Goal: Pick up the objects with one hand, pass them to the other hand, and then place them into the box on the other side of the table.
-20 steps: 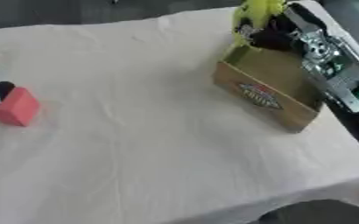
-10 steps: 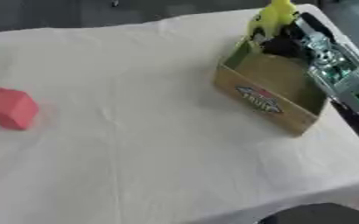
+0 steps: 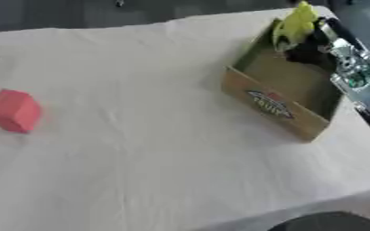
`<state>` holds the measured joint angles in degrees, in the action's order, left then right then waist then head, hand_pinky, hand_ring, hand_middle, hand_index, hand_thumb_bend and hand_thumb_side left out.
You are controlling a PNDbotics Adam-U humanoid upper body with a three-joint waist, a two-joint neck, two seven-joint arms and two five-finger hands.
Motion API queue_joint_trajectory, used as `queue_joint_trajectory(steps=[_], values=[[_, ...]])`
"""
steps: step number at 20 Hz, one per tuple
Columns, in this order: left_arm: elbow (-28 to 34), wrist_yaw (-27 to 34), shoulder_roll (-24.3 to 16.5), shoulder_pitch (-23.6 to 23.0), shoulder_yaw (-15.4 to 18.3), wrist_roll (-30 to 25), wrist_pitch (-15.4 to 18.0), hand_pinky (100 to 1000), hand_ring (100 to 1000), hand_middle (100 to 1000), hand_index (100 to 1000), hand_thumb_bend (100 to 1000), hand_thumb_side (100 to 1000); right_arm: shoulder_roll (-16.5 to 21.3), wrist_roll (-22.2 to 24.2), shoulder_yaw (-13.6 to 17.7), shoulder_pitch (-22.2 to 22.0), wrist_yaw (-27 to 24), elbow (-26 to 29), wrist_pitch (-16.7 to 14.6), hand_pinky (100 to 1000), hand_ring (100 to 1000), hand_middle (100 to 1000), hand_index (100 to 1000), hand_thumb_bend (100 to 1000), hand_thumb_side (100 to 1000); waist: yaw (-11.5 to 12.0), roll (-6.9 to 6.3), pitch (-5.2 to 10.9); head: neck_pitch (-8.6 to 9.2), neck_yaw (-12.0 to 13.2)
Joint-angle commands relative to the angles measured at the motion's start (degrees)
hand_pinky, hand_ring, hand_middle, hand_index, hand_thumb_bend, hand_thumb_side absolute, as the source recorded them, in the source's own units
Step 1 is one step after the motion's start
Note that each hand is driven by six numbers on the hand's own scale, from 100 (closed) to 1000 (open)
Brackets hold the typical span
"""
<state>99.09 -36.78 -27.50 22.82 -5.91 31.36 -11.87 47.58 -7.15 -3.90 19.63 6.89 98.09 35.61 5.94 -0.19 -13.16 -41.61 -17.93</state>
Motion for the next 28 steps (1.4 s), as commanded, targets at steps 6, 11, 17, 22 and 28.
queue_joint_trajectory(steps=[6,11,17,22,28], values=[[1.3,0.2,-2.0,0.5,1.4,0.7,-0.3,567,597,623,755,829,469,3.2,5.1,0.3,0.8,7.1,-2.3,-1.6,897,669,574,734,300,390,0.2,0.18,0.86,0.72,-0.2],[1.4,0.0,-2.0,0.5,1.6,0.8,-0.4,575,597,623,755,826,469,3.0,8.6,0.4,1.3,11.8,-3.8,-2.4,922,809,754,854,384,459,0.4,0.21,0.87,0.68,-0.4],[1.4,-0.2,-2.0,0.5,1.9,1.0,-0.6,583,597,623,755,826,467,2.9,8.3,1.0,1.3,16.2,-4.6,-2.3,949,895,853,903,460,492,0.4,0.26,0.94,0.38,-0.4],[1.6,-0.3,-1.8,0.6,2.1,1.3,-0.7,583,597,623,755,813,466,2.8,8.2,1.4,1.1,18.1,-4.8,-2.6,954,907,862,910,481,481,0.4,0.23,0.99,0.21,-0.3],[1.5,-0.4,-1.6,0.4,2.6,1.6,-1.1,582,595,621,753,803,461,2.3,6.3,2.3,0.9,15.6,-3.1,-2.1,955,878,831,898,389,514,0.3,0.13,1.0,0.11,1.2]])
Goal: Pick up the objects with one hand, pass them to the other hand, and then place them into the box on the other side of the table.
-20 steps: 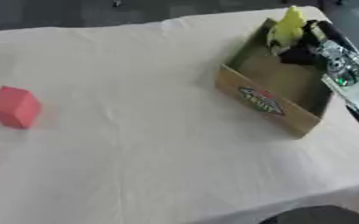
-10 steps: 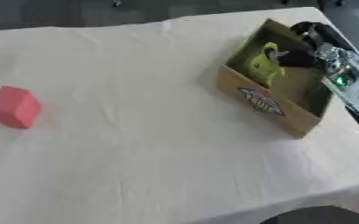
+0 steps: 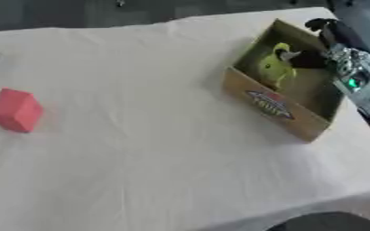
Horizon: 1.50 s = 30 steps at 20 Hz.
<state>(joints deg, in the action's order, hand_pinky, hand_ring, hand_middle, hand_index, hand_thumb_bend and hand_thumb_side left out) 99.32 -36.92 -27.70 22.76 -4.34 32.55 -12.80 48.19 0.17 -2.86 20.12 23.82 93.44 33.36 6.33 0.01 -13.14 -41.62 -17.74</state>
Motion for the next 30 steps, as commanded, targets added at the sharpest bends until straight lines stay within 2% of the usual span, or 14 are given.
queue_joint_trajectory(steps=[1,5,7,9,12,18,22,30], values=[[1.3,-0.2,-1.5,0.4,1.2,0.6,-0.3,582,596,621,753,804,461,1.6,-1.6,1.6,0.3,-2.5,2.3,0.2,958,869,825,898,345,527,0.0,-0.11,0.98,0.09,1.9],[1.1,-0.4,-2.1,0.7,1.9,0.4,-0.8,585,597,622,754,809,459,0.9,-5.9,2.9,0.0,-10.4,6.2,0.1,970,841,804,892,227,588,0.1,-0.4,0.96,-0.01,5.9],[0.9,-0.4,-2.6,1.0,2.2,-0.3,-1.1,586,598,622,755,809,461,0.7,-8.4,3.4,-0.2,-14.4,8.0,-0.4,974,833,800,894,205,596,0.2,-0.47,0.92,0.11,7.5],[0.6,-0.5,-3.4,1.3,2.4,-2.0,-1.3,588,599,622,755,810,461,0.4,-11.0,3.7,-0.6,-18.1,9.7,-1.2,976,828,797,896,206,604,0.3,-0.53,0.88,0.24,8.8],[0.2,0.2,-5.4,2.3,2.7,-5.9,-1.2,598,605,628,763,805,470,0.0,-13.8,3.9,-1.2,-21.8,12.0,-2.4,977,818,788,897,275,583,0.4,-0.66,0.83,0.51,9.9],[-1.3,1.9,-9.4,5.6,2.7,-14.6,0.6,610,612,635,776,795,484,-1.3,-17.6,4.1,-1.7,-26.8,16.2,-4.0,979,795,764,885,276,546,0.3,-0.78,0.8,1.0,10.3],[-3.3,4.6,-13.0,9.6,1.4,-23.4,4.5,634,632,657,796,793,510,-2.3,-19.3,4.1,-2.1,-29.6,17.8,-5.3,980,789,759,882,268,543,0.1,-0.8,0.8,1.05,9.8],[-11.4,15.4,-20.6,20.1,-2.9,-49.1,14.8,689,689,693,825,830,511,-3.4,-20.2,3.9,-2.9,-30.5,19.3,-5.7,978,781,752,876,263,544,-0.3,-0.87,0.58,0.76,8.3]])
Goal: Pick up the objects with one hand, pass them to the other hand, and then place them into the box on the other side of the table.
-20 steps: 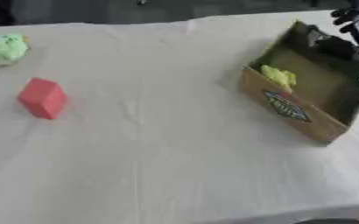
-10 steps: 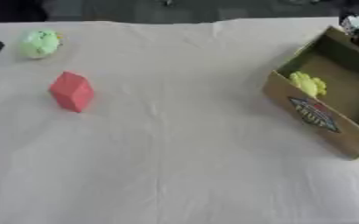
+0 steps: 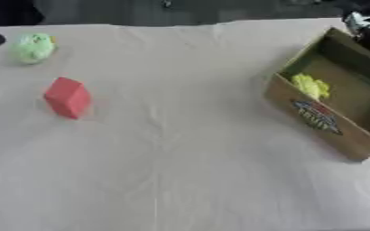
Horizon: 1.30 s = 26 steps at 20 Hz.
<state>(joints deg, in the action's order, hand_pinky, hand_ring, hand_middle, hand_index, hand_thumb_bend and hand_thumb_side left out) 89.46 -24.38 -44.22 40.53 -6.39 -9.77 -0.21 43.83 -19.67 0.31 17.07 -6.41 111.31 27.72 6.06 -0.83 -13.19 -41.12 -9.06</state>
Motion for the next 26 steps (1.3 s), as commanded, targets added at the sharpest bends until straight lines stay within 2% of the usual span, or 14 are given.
queue_joint_trajectory(steps=[1,7,10,13,16,21,26], values=[[-2.4,3.7,-4.8,3.4,-1.5,-10.4,2.7,693,694,697,827,832,514,1.0,-0.3,0.7,0.1,-0.2,1.7,0.0,978,781,751,876,264,544,-0.1,-0.02,0.57,0.3,-0.5],[-6.8,2.0,-6.8,10.6,-6.2,-28.3,3.6,726,735,732,840,906,463,0.8,0.3,0.4,-0.4,-0.1,2.9,0.1,977,777,748,873,266,547,-0.3,-0.08,0.27,0.77,-1.0],[-9.2,-0.3,-6.2,13.9,-8.2,-34.2,4.6,740,750,736,834,963,375,0.8,0.4,0.4,-0.5,0.0,3.1,0.2,977,774,745,871,266,546,-0.5,-0.14,0.2,0.82,-0.8],[-12.6,-2.3,-4.3,16.6,-9.8,-38.8,6.0,748,757,731,828,962,292,0.7,0.5,0.2,-0.5,0.0,3.1,0.3,976,773,744,870,267,547,-0.6,-0.08,0.12,0.85,-0.7],[-15.2,-4.0,-2.7,18.4,-11.4,-41.7,8.0,762,768,729,822,956,195,0.7,0.7,0.2,-0.4,0.1,3.1,0.3,975,770,742,868,268,547,-0.8,0.0,0.04,0.83,-0.8],[-20.2,-9.2,0.1,20.7,-14.6,-42.2,11.8,787,777,725,842,907,101,0.5,1.1,-0.1,-0.2,0.2,3.1,0.4,973,768,739,865,267,548,-1.1,0.02,-0.09,0.77,-0.6],[-24.1,-14.7,2.9,22.8,-14.3,-42.2,15.2,798,786,731,842,887,100,0.3,1.5,-0.3,-0.1,0.3,3.0,0.5,972,766,737,864,269,549,-1.3,0.07,-0.2,0.81,-0.5]])
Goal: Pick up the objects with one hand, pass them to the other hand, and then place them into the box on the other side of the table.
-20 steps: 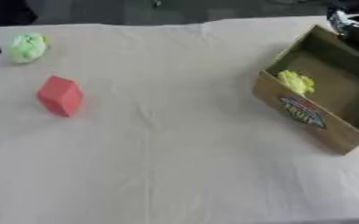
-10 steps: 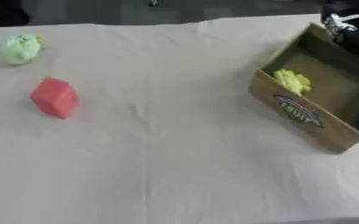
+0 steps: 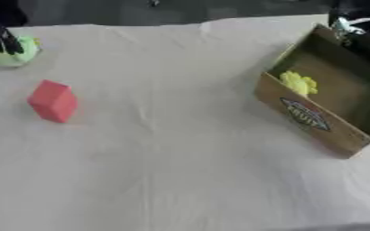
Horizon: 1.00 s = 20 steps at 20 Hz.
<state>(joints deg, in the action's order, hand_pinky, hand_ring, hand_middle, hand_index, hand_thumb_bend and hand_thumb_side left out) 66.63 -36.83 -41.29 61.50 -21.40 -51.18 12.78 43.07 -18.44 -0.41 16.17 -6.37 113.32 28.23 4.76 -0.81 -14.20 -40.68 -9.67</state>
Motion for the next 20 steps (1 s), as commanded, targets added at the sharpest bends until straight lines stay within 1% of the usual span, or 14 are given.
queue_joint_trajectory(steps=[1,5,8,10,11,14,20], values=[[-2.0,-2.9,0.6,2.2,1.1,-0.8,2.7,798,785,729,837,882,100,1.0,0.3,0.4,0.9,0.3,1.0,0.0,972,765,736,863,268,549,-0.1,0.05,0.77,0.45,0.1],[-4.8,-4.2,2.4,3.2,2.1,-0.8,3.6,792,780,726,827,893,100,0.9,0.6,0.1,1.1,0.4,1.0,0.0,971,764,735,862,270,549,-0.5,0.09,0.55,0.78,0.0],[-6.3,-3.6,2.9,3.6,1.5,-0.8,4.5,790,779,724,829,918,102,0.8,0.6,0.1,1.3,0.6,0.9,0.1,971,763,733,861,270,549,-0.8,0.0,0.37,0.78,-0.1],[-6.7,-3.6,3.4,3.8,1.4,-0.8,4.7,787,777,723,828,920,106,0.7,0.7,0.0,1.4,0.5,0.8,0.1,973,762,733,861,269,550,-0.9,-0.08,0.27,0.86,0.0],[-7.0,-3.7,3.6,3.9,1.4,-0.8,4.8,786,777,723,829,924,122,0.6,0.7,0.0,1.5,0.5,0.8,0.1,976,762,733,861,266,549,-0.9,-0.09,0.21,0.99,0.2],[-7.9,-4.0,4.5,4.0,1.1,-0.8,5.0,784,776,722,827,928,114,0.4,0.8,-0.1,1.8,0.5,0.7,0.1,978,761,732,860,268,550,-1.2,-0.05,0.04,1.31,0.4],[-10.7,-6.2,6.1,4.0,0.2,-0.8,6.1,788,784,735,831,954,132,0.1,0.9,-0.3,2.3,0.3,0.7,0.2,980,760,731,860,266,552,-1.7,0.07,-0.3,1.43,0.2]])
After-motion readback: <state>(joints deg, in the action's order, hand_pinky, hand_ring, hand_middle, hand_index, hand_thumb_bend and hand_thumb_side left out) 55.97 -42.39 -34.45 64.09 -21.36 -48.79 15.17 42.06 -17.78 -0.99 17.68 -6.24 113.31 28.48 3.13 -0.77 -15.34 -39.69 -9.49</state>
